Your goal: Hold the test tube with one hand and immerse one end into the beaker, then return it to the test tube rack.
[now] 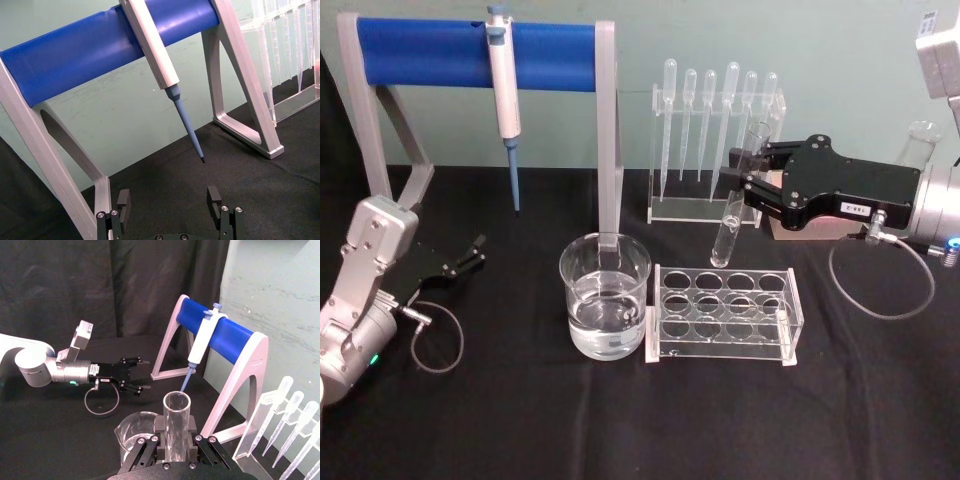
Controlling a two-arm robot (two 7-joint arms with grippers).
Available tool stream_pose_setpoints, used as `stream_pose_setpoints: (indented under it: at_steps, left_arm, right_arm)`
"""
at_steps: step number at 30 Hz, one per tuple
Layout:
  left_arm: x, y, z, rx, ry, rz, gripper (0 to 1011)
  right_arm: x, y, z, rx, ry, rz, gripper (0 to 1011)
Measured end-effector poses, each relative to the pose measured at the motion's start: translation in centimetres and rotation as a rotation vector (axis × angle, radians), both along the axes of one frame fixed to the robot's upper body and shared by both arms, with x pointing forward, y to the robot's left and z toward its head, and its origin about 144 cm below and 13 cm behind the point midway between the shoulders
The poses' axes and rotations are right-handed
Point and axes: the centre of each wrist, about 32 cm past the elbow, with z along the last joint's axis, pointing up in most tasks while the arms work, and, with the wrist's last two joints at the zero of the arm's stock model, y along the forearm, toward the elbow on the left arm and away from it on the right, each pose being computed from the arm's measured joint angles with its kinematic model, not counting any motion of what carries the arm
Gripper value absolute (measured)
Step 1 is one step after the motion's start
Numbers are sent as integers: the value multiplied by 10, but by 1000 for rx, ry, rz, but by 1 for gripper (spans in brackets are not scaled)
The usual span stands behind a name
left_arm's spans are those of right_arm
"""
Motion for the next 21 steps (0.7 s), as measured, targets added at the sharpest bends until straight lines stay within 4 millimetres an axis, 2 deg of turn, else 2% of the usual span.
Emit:
stream_pose_setpoints:
  at_steps: [21]
  left_arm:
    - [0,0,0,0,0,0,1000]
  right_arm:
    - [0,0,0,0,0,0,226]
